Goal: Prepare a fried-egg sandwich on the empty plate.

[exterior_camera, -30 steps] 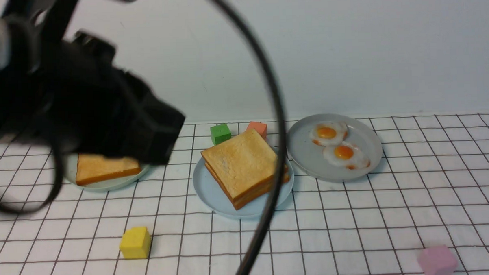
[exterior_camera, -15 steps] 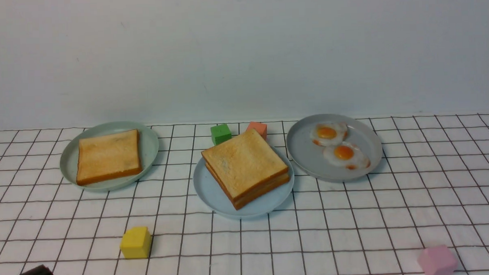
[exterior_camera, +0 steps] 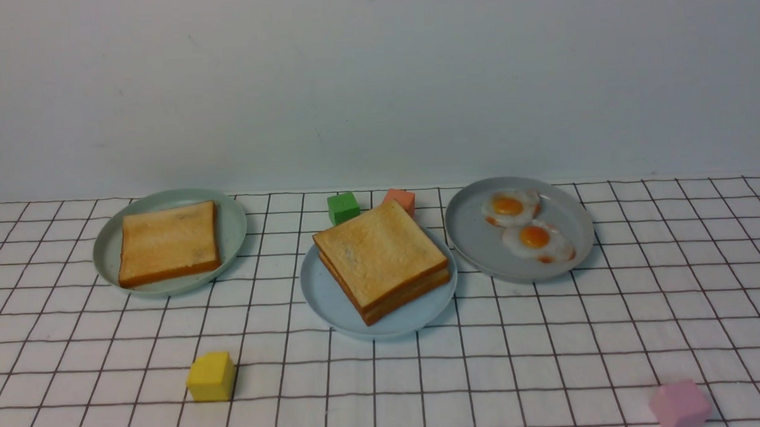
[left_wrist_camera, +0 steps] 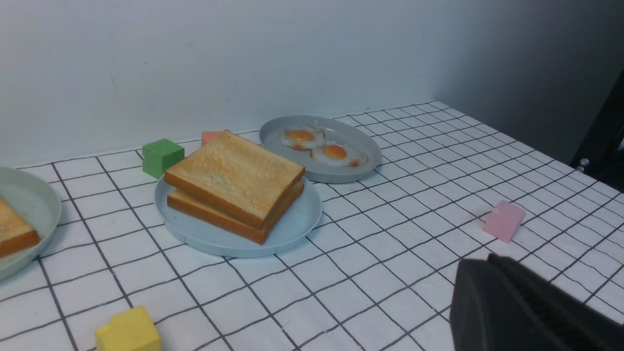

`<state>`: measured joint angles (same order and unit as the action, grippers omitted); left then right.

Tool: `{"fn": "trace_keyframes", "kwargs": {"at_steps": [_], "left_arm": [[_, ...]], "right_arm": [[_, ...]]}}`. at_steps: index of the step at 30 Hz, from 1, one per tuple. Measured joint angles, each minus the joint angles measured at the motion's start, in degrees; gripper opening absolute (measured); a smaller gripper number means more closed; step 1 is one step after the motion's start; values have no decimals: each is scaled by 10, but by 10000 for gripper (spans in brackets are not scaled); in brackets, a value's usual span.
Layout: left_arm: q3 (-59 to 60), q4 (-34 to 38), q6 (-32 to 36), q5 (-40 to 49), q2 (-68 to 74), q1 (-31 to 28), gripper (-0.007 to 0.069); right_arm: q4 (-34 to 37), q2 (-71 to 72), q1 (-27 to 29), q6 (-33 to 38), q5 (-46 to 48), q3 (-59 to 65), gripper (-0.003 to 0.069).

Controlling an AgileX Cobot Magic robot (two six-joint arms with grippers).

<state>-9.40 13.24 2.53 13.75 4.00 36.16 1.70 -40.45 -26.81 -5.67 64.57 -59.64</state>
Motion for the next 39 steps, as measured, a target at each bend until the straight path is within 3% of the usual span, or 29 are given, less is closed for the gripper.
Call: {"fn": "trace_keyframes", "kwargs": {"at_steps": [8,27,33,38,39], "left_arm": [[0,0,0,1,0,0,-13],[0,0,0,1,0,0,-13],[0,0,0,1,0,0,-13],[0,0,0,1,0,0,-7],[0,0,0,1,0,0,-7]], "right_arm": [[0,0,0,-1,75,0,8],[0,4,8,-1,80,0,23],[4,55,95,1,61,23,26],[5,205,220,57,-193,246,27],[5,211,224,57,-213,267,27]]}}
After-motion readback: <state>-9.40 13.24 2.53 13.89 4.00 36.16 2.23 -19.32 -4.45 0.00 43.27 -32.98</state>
